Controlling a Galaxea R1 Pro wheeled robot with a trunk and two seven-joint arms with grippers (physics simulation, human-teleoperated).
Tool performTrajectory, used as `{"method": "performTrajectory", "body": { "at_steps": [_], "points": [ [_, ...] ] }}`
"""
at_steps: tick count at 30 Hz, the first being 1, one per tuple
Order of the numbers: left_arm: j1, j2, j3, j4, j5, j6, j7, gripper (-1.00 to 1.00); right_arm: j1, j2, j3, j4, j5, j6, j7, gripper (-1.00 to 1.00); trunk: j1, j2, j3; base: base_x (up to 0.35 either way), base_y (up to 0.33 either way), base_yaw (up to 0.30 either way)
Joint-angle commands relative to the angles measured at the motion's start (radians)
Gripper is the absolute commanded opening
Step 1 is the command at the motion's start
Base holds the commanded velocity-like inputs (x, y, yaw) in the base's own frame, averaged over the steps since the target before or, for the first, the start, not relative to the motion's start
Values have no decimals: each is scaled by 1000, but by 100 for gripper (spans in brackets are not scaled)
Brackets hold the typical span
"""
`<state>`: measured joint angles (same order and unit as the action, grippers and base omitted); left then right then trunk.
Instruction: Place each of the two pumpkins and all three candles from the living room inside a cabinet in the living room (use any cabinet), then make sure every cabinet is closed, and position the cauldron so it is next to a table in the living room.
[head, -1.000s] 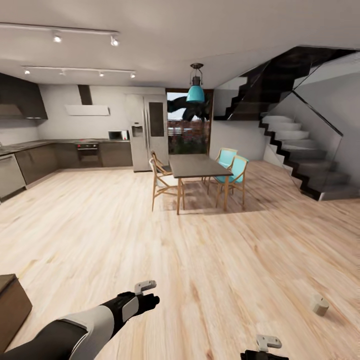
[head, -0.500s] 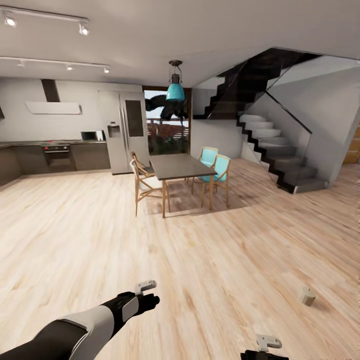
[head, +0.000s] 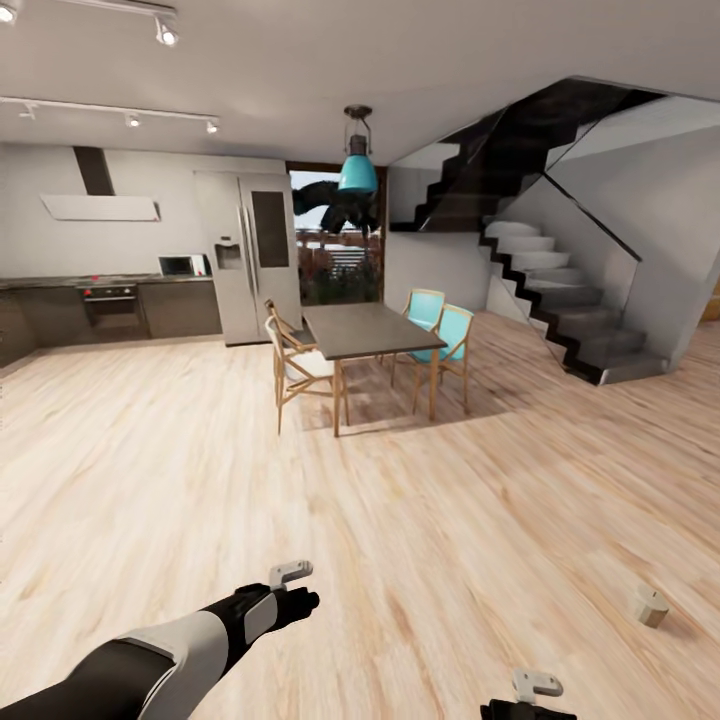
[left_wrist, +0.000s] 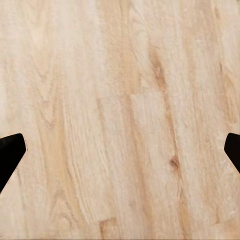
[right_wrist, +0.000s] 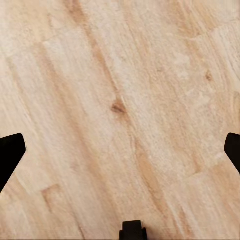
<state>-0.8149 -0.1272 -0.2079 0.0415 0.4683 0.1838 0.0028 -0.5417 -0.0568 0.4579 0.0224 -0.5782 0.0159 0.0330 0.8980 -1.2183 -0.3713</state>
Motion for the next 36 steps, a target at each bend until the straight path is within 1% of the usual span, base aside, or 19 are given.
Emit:
{"method": "performTrajectory", "body": {
  "at_steps": [1, 7, 15, 17, 18, 23, 30, 36],
  "points": [
    [-1, 0, -8, 1, 10, 2, 0, 100, -1, 0, 8, 2, -9, 1, 5, 100, 1, -1, -1, 264, 241, -95],
    [-1, 0, -8, 1, 10, 2, 0, 100, -1, -1, 8, 2, -9, 1, 22, 100, 1, -1, -2, 267, 240, -238],
    [-1, 0, -8, 1, 10, 1, 0, 100, -1, -1, 8, 2, -9, 1, 24, 100, 1, -1, -2, 277, 223, -291],
    [-1, 0, -8, 1, 10, -8, 0, 100, -1, -1, 8, 2, -9, 1, 24, 100, 1, -1, -2, 286, 133, -293],
    [-1, -1, -8, 2, 10, -22, 0, 100, -1, -1, 8, 2, -9, 1, 24, 100, 1, -1, -2, 155, 57, -294],
    [11, -1, -8, 1, 10, -38, 0, 100, -1, -1, 8, 2, -9, 1, 24, 100, 1, -1, -2, 70, 26, -294],
    [17, -1, -9, 1, 10, -41, 2, 100, -1, -1, 8, 2, -9, 1, 24, 100, 1, -1, -2, 42, 1, -295],
    [17, -1, -8, 1, 10, -40, 2, 100, -1, -1, 8, 2, -9, 1, 23, 100, 1, -1, -2, 198, -103, -295]
  ]
}}
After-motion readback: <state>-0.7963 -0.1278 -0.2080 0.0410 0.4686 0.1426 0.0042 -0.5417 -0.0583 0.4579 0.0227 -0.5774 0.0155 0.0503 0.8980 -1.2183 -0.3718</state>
